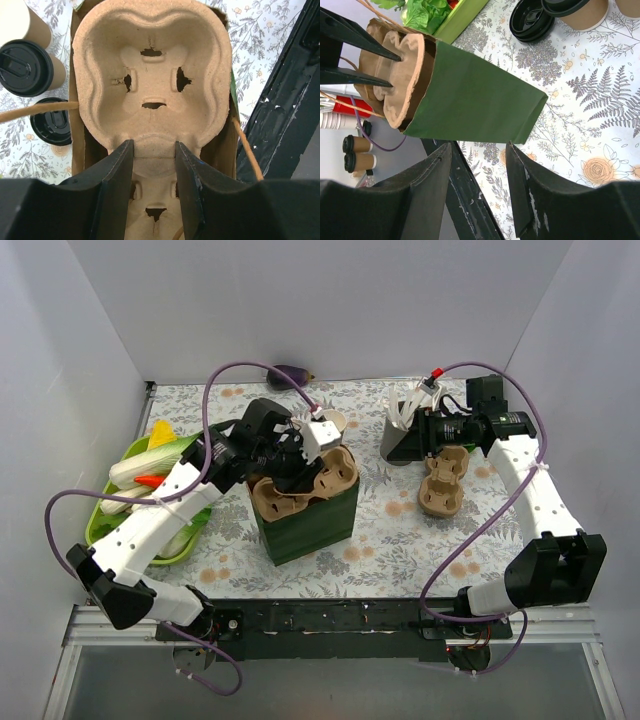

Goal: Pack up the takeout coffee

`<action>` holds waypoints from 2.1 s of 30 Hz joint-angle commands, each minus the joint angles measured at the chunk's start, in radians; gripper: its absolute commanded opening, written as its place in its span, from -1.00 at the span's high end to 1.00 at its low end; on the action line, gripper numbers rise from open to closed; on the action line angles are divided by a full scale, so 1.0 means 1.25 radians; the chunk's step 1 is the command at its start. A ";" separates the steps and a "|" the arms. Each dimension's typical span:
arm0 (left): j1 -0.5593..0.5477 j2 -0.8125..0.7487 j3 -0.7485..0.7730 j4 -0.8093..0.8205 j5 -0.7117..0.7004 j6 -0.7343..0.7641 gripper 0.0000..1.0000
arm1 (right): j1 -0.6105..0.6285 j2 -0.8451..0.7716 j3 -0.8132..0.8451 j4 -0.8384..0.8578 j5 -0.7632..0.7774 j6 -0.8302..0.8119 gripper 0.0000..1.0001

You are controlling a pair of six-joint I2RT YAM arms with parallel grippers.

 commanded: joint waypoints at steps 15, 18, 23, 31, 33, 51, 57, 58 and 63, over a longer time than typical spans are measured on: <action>0.002 0.010 -0.045 -0.019 0.015 0.031 1.00 | 0.009 -0.015 -0.007 0.003 0.014 -0.031 -0.11; 0.002 -0.008 -0.044 -0.032 0.016 0.043 1.00 | 0.009 -0.011 -0.011 0.006 0.015 -0.028 -0.11; 0.002 0.051 -0.019 -0.148 0.018 0.062 1.00 | 0.012 0.004 0.008 -0.004 0.033 -0.040 -0.11; 0.002 0.103 -0.022 -0.233 0.002 0.102 1.00 | 0.023 0.004 0.005 -0.001 0.037 -0.046 -0.11; 0.000 0.117 -0.016 -0.233 -0.001 0.103 1.00 | 0.023 -0.005 -0.010 0.010 0.036 -0.040 -0.12; -0.017 0.194 -0.056 -0.198 0.008 0.098 1.00 | 0.026 -0.048 -0.033 0.010 0.064 -0.048 -0.12; -0.018 0.186 -0.060 -0.182 0.016 0.081 0.75 | 0.025 -0.045 -0.025 0.010 0.069 -0.046 -0.13; -0.018 0.185 -0.066 -0.182 0.015 0.081 0.70 | 0.025 -0.044 -0.024 0.010 0.069 -0.046 -0.13; -0.018 0.178 -0.082 -0.194 0.019 0.080 0.57 | 0.026 -0.031 -0.014 0.009 0.066 -0.044 -0.13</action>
